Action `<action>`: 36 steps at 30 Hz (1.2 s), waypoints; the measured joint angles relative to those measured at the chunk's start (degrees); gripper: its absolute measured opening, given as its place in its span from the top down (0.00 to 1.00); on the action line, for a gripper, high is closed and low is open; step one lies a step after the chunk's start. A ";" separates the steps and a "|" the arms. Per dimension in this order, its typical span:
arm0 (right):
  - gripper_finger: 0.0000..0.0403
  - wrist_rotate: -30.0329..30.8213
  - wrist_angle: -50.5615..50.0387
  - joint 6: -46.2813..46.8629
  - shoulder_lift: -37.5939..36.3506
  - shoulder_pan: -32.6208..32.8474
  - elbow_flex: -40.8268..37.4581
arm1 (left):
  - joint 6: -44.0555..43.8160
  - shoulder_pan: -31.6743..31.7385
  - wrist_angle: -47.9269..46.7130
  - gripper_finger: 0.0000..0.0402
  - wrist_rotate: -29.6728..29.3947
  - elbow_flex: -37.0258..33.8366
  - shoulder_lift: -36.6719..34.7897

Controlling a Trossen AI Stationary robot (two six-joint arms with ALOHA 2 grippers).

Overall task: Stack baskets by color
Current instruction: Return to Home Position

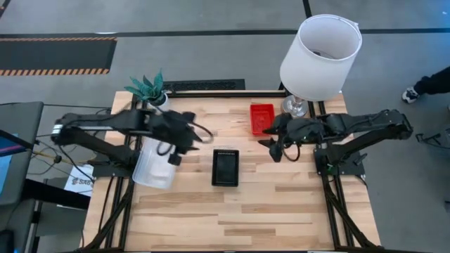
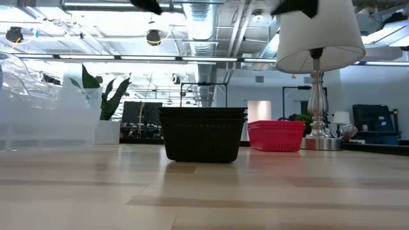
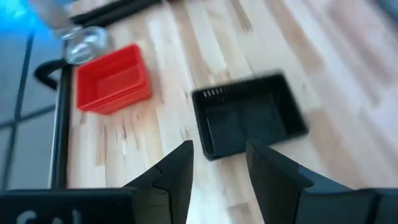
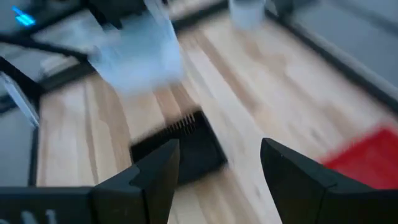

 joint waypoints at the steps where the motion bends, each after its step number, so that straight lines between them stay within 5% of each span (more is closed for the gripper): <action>1: 0.39 0.00 2.99 -2.25 0.00 -0.43 0.00 | -2.84 0.53 0.02 0.66 0.33 0.00 -1.57; 9: 0.39 -6.41 25.64 -17.99 4.32 -2.97 -1.52 | -18.42 1.85 10.04 0.66 0.33 -10.46 -16.37; 14: 0.44 -13.42 25.51 -21.16 8.19 -4.74 -1.66 | -23.99 2.06 21.09 0.69 -1.83 -22.35 -28.87; 18: 0.61 -13.45 19.23 -21.62 5.31 -5.79 -1.68 | -27.44 2.61 24.59 0.79 -7.29 -30.20 -40.45; 22: 0.88 -13.43 14.80 -25.74 -0.90 -5.16 -3.32 | -30.32 2.67 27.42 0.92 -8.86 -36.50 -51.03; 24: 0.96 -13.47 17.04 -26.47 -5.43 -4.85 -7.71 | -31.08 2.67 28.62 0.98 -8.87 -39.28 -55.38; 32: 0.98 -13.34 37.60 -19.70 -23.19 -7.44 -33.22 | -31.77 2.65 32.95 1.00 -9.31 -49.78 -68.71; 36: 0.97 -13.32 43.85 -17.87 -29.14 -8.68 -41.35 | -31.86 2.65 36.01 1.00 -9.77 -53.89 -68.98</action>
